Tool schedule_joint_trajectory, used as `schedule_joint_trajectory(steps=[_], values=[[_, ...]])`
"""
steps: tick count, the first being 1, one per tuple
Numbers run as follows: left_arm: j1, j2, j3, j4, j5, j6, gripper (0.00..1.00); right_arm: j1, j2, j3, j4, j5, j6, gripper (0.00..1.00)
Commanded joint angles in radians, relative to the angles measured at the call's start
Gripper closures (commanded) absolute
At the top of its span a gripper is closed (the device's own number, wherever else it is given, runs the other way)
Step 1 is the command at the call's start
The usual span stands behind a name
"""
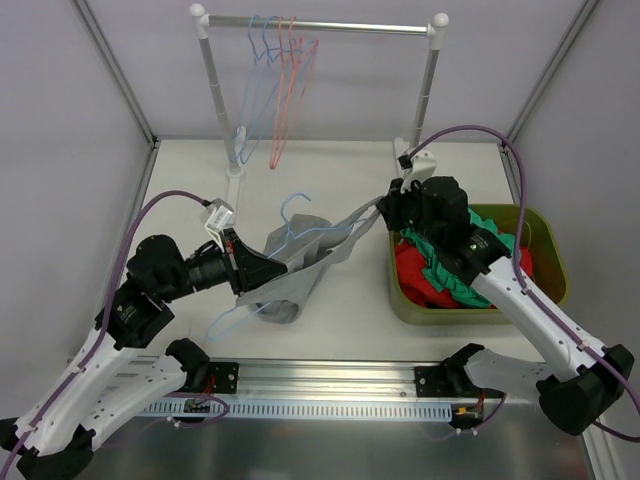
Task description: Remove the tank top from the hanger
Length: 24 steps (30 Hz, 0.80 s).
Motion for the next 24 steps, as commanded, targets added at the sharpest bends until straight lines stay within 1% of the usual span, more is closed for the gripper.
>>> schedule_joint_trajectory(steps=[1,4,7,9,10,13,14,15,16,18,19,20,21,22,23,24], values=[[0.001,0.022,0.029,0.052,0.106,0.038,1.0,-0.047,0.041,0.051,-0.041,-0.016,-0.049,1.0],[0.001,0.025,0.052,0.052,0.11,0.044,1.0,-0.06,0.063,0.036,-0.058,-0.022,-0.065,1.0],[0.001,0.014,0.087,0.053,0.094,0.064,1.0,-0.072,0.043,0.002,-0.058,-0.056,-0.045,1.0],[-0.001,-0.009,0.11,0.056,0.032,0.076,1.0,-0.072,0.018,-0.041,-0.035,-0.175,-0.029,1.0],[0.001,-0.015,0.121,0.069,0.018,0.079,1.0,-0.07,-0.006,-0.055,-0.023,-0.277,-0.025,1.0],[0.001,-0.013,0.158,0.177,0.039,0.084,1.0,-0.07,-0.048,-0.082,0.027,-0.436,-0.005,1.0],[-0.001,-0.009,0.161,0.222,0.048,0.071,1.0,-0.072,-0.058,-0.082,0.03,-0.462,0.001,1.0],[0.001,0.001,0.152,0.362,0.071,0.062,1.0,-0.07,-0.071,-0.085,0.039,-0.487,0.009,1.0],[0.001,0.007,0.138,0.444,0.08,0.054,1.0,-0.07,-0.1,-0.09,0.042,-0.527,0.032,1.0],[-0.001,0.031,0.051,0.667,0.09,0.007,1.0,-0.072,-0.135,-0.111,0.1,-0.574,0.07,1.0],[-0.002,0.05,0.014,0.936,0.081,-0.011,1.0,-0.072,-0.153,-0.145,0.129,-0.603,0.102,1.0],[-0.01,0.11,-0.04,1.066,0.074,-0.03,1.0,-0.07,-0.185,-0.162,0.186,-0.651,0.15,1.0],[-0.016,0.147,-0.045,1.169,0.07,-0.021,1.0,-0.069,-0.199,-0.18,0.209,-0.671,0.176,1.0],[-0.022,0.19,-0.037,1.319,0.086,-0.004,1.0,-0.067,-0.212,-0.234,0.258,-0.691,0.205,1.0],[-0.042,0.29,0.007,1.381,0.115,0.037,1.0,-0.06,-0.224,-0.271,0.345,-0.693,0.275,1.0],[-0.048,0.336,0.039,1.424,0.148,0.056,1.0,-0.037,-0.233,-0.306,0.381,-0.691,0.296,1.0]])
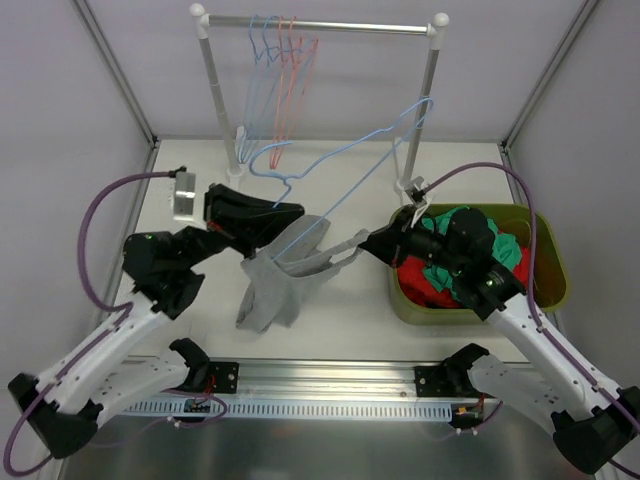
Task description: Remove the tank top from the hanger
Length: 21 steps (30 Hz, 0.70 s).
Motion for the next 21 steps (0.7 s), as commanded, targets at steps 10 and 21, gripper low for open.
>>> schedule_joint_trajectory(steps=[10,21], values=[[-0.075,0.429,0.143,0.749,-0.092,0.257,1.0,0.152,0.008,-0.251,0.131,0.091,0.136,1.0],[-0.122,0.558,0.049,0.965,-0.081,0.335,1.0,0.267,0.198,-0.243,0.24,0.143,0.185,0.95]])
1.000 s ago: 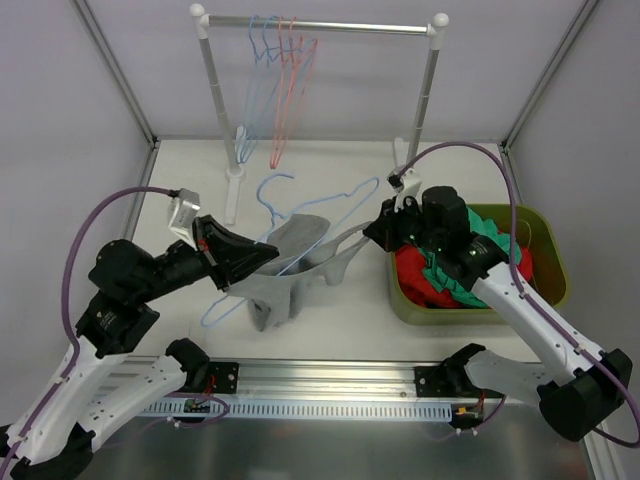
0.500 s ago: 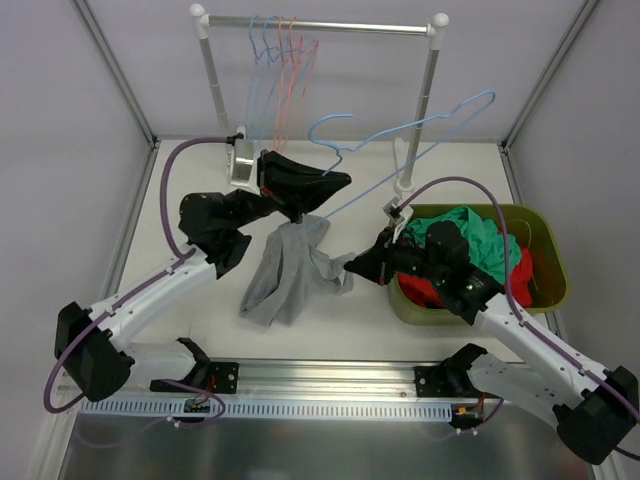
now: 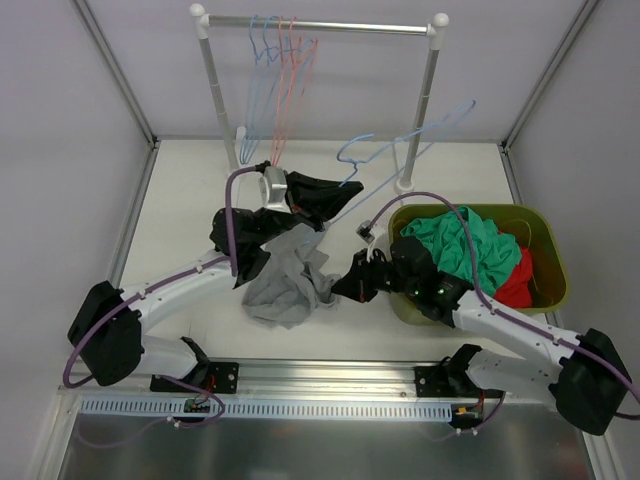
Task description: Remove the tank top from the hanger
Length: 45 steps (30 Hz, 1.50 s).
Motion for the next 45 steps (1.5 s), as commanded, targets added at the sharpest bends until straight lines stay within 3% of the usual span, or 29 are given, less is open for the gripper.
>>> schedule_joint_trajectory(steps=[1,4,9,12,14,15,16,19,24,30,32,39,45], values=[[-0.019,0.016,0.014,0.443,0.018,0.078,1.0,0.04,0.081,0.037,0.116,0.008,0.034,0.94],[-0.025,0.018,0.014,0.443,0.008,0.087,1.0,0.086,0.165,0.056,0.179,-0.023,0.062,0.93],[-0.025,-0.066,-0.111,0.423,-0.204,0.065,1.0,0.127,0.202,0.071,0.169,0.027,0.055,0.88],[-0.025,-0.192,-0.173,0.212,-0.414,0.05,1.0,0.127,0.162,0.033,0.138,0.124,0.048,0.61],[-0.025,-0.281,-0.148,-0.011,-0.501,0.01,1.0,0.129,0.113,0.022,0.1,0.175,0.033,0.46],[-0.025,-0.296,-0.125,-0.213,-0.543,0.0,1.0,0.129,0.095,0.019,0.082,0.19,0.025,0.41],[-0.025,-0.315,-0.091,-0.274,-0.548,-0.011,1.0,0.127,0.058,0.021,0.039,0.224,0.005,0.25],[-0.025,-0.329,-0.053,-0.405,-0.534,-0.02,1.0,0.127,-0.012,0.03,-0.047,0.305,-0.03,0.02],[-0.025,-0.226,0.258,-0.87,-0.67,0.012,1.0,0.129,-0.105,0.028,-0.11,0.364,-0.044,0.0],[-0.01,0.053,0.717,-1.218,-0.744,0.049,1.0,0.129,-0.187,0.025,-0.172,0.365,-0.03,0.01],[-0.002,0.128,0.8,-1.31,-0.759,0.047,1.0,0.129,-0.212,0.014,-0.184,0.371,-0.026,0.01],[0.085,0.268,0.994,-1.349,-0.741,0.006,1.0,0.127,-0.321,-0.009,-0.247,0.43,-0.033,0.01],[0.18,0.421,1.156,-1.347,-0.626,-0.036,1.0,0.127,-0.346,-0.021,-0.264,0.434,-0.046,0.01]])
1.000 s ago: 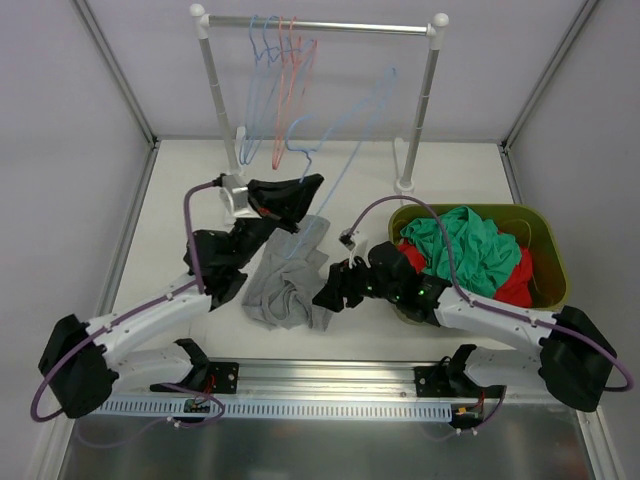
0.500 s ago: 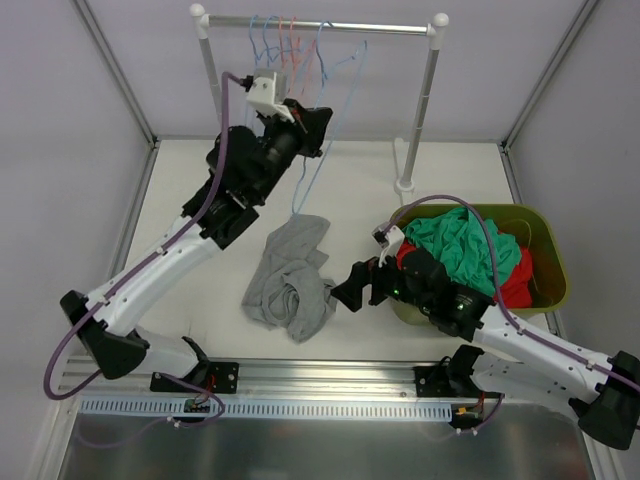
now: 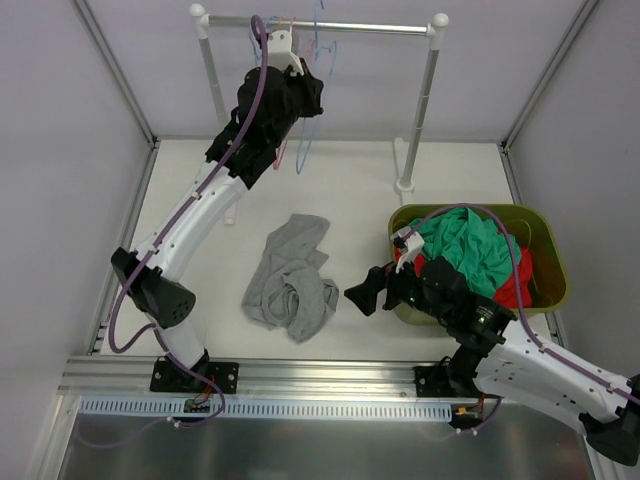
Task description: Remove the tank top from the hanger
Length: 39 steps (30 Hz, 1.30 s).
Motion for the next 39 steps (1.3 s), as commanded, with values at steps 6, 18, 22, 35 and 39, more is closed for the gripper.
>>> schedule_joint_trajectory(steps=[6,18,22,35,39], values=[[0.082,0.144,0.204,0.008,0.054,-0.038,1.0,0.001,-0.002,-0.029,-0.004,0.032,-0.018,0.01],[0.097,0.21,0.144,0.008,0.063,-0.074,1.0,0.002,0.011,-0.05,0.018,0.026,-0.026,0.01],[0.099,0.198,0.142,0.01,0.098,-0.074,0.98,0.002,0.018,-0.059,0.026,0.037,-0.027,0.01],[0.099,-0.141,-0.067,0.013,0.233,-0.014,0.01,0.002,0.254,0.036,0.067,-0.003,-0.122,0.01],[0.1,-0.389,-0.303,0.016,0.207,-0.012,0.01,0.002,0.444,0.12,0.065,-0.006,-0.162,0.01]])
